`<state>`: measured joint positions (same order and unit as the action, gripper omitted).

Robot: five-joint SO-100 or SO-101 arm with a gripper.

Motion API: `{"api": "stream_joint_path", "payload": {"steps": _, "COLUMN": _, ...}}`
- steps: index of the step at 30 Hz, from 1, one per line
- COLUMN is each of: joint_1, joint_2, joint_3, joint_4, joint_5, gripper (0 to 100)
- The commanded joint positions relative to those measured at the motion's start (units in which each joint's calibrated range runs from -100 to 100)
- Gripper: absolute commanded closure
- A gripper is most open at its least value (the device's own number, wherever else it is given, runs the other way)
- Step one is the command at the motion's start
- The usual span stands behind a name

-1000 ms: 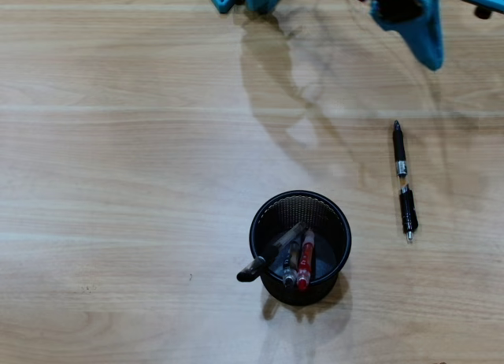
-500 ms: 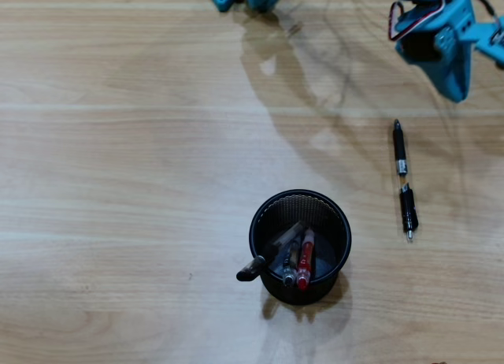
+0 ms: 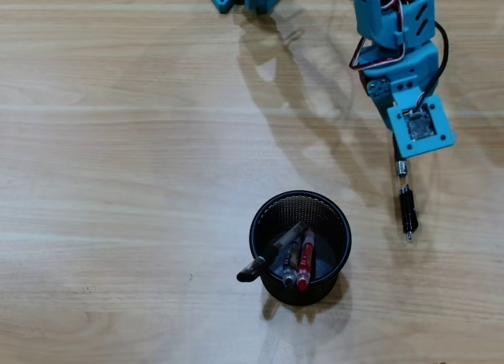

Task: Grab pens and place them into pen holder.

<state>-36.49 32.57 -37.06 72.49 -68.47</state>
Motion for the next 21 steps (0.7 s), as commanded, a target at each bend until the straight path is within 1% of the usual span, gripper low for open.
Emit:
{"api": "stream_joint_path", "payload": {"steps": 1, "joint_1": -1.4, "joint_2": 2.2, "joint_3": -5.5, "joint_4": 0.3, "joint_5": -0.4, "gripper": 98}}
{"api": "stream_joint_path", "payload": {"steps": 8, "joint_1": -1.9, "joint_2": 4.9, "joint_3": -7.1, "joint_4": 0.3, "joint_5": -0.5, "gripper": 96}}
{"api": "stream_joint_path", "payload": {"steps": 10, "joint_1": -2.0, "joint_2": 4.9, "joint_3": -7.1, "joint_4": 0.3, "joint_5": -0.8, "gripper": 90}}
{"api": "stream_joint_path", "payload": {"steps": 13, "joint_1": -3.0, "joint_2": 4.9, "joint_3": -7.1, "joint_4": 0.3, "joint_5": -1.1, "gripper": 76}}
{"api": "stream_joint_path", "payload": {"steps": 21, "joint_1": -4.4, "joint_2": 9.7, "joint_3": -10.5, "joint_4": -0.9, "joint_5": -1.2, "gripper": 78}}
